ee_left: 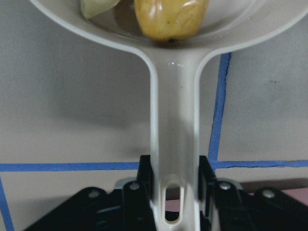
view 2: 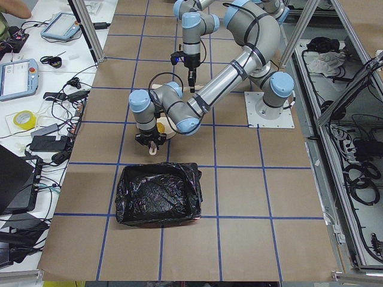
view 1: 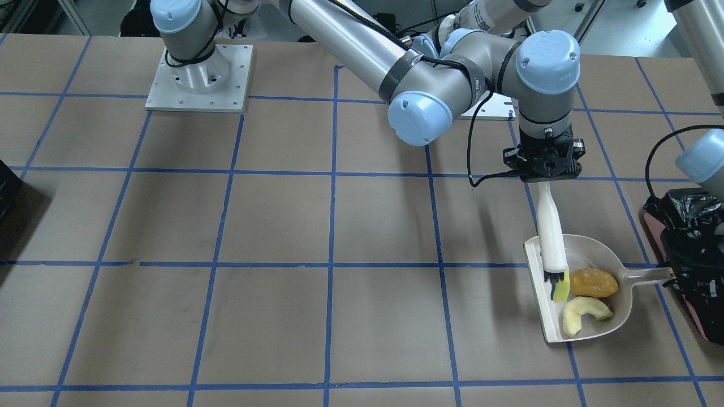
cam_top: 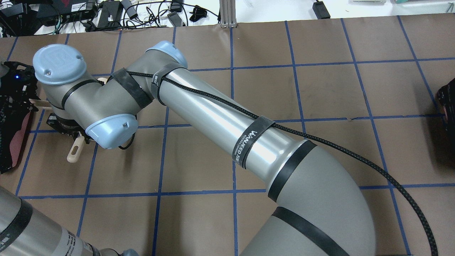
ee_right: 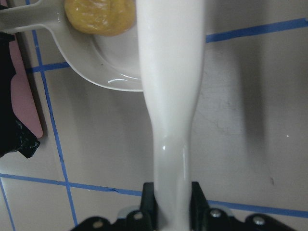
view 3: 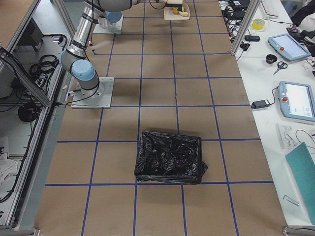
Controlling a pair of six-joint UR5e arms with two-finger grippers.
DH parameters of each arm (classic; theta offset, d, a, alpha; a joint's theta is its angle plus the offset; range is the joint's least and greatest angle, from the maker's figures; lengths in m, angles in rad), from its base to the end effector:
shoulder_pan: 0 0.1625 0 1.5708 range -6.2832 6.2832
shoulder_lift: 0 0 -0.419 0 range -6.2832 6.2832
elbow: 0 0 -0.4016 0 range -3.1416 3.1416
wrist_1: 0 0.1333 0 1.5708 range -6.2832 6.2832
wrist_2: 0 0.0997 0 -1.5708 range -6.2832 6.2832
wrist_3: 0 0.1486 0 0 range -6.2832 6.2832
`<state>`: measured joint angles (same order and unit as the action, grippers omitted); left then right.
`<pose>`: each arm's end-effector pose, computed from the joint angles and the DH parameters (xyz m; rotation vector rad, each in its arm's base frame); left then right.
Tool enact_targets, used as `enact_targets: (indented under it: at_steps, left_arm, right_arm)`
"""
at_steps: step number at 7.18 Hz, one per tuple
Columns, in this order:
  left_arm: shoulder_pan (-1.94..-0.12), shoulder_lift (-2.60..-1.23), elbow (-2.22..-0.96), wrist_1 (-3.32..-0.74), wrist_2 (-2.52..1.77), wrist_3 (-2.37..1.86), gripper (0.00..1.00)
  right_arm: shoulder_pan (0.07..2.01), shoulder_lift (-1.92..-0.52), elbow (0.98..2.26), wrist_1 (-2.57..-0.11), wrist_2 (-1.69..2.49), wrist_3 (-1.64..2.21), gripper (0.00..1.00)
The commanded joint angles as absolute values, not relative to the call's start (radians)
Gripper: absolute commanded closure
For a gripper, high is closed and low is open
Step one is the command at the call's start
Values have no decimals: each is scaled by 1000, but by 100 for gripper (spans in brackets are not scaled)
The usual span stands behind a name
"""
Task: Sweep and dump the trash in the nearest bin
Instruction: 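Sweep the remaining sponge and peel into the dustpan with right gripper's brush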
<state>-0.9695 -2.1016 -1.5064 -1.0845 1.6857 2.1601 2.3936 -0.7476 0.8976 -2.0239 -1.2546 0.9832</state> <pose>0.2851 -0.6211 0.1976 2.1746 2.2034 0.1690 0.7391 -0.4409 0.2823 0.1513 2.7059 0.0829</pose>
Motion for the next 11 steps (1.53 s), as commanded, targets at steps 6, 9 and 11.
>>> enact_targets:
  at_steps: [6,9,11]
  left_arm:
    - [-969,-2103,-1508,-1085,1686,2155,100]
    - [-969,-2103,-1508,-1085,1684,2152,100]
    - [-969,-2103,-1508,-1085,1684,2151,100]
  right_arm:
    - [2539,-603,825,-2175,-1223,1208,100]
    - [2552,-588,831,-2224,-1233,1241,100]
    - [2579,-597,839,-2223,-1241,1244,100]
